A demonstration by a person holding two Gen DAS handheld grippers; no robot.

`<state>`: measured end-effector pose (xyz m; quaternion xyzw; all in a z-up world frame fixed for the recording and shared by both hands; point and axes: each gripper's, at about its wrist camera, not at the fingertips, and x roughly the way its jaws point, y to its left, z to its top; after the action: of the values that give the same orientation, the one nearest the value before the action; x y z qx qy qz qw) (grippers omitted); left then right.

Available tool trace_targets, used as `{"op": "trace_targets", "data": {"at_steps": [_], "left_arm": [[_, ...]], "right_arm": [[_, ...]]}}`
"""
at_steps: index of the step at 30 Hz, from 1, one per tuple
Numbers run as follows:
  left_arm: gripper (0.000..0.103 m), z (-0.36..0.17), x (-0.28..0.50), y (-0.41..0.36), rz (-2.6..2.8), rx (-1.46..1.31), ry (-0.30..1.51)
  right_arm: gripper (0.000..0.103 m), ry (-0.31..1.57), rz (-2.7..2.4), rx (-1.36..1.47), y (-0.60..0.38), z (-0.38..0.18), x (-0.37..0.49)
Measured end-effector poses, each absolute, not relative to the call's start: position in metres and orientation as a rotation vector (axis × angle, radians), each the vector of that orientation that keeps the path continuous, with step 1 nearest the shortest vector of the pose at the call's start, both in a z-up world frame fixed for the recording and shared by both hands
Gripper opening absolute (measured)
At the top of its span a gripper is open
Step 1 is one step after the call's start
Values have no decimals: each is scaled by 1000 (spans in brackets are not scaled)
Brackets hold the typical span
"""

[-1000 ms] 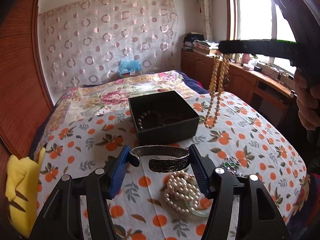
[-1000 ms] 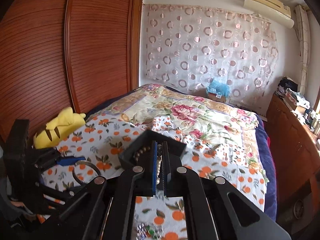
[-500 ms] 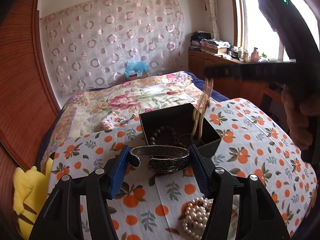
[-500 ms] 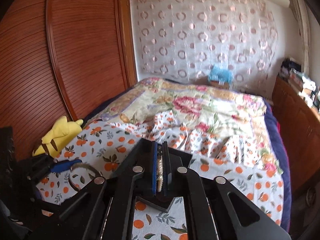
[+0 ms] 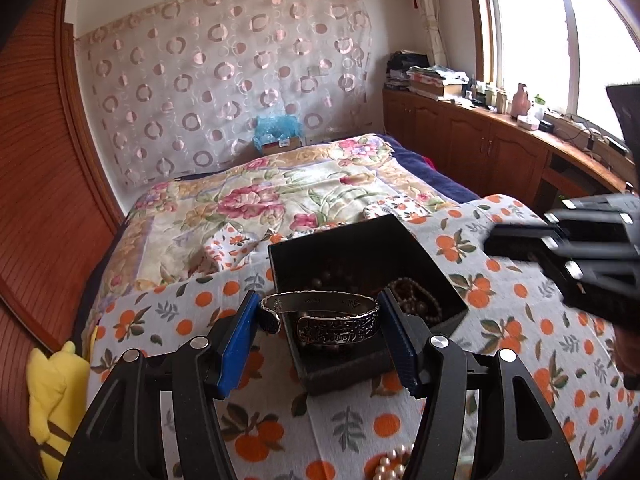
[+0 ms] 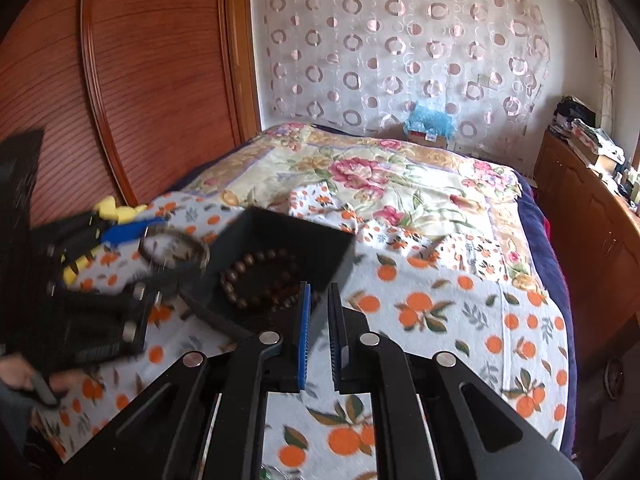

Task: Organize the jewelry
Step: 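Grasp the green-pendant necklace with the right tool while the left tool returns to the pile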

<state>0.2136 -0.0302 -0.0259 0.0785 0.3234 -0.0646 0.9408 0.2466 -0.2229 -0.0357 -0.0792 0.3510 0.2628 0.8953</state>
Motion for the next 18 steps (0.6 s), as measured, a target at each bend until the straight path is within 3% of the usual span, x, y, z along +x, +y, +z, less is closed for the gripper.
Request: {"op": "trace_targets", "data": {"at_steps": [18], "left_arm": [[59, -49, 256, -44, -104, 181, 715]], "right_arm": [[10, 786, 536, -134, -267, -87, 222]]}}
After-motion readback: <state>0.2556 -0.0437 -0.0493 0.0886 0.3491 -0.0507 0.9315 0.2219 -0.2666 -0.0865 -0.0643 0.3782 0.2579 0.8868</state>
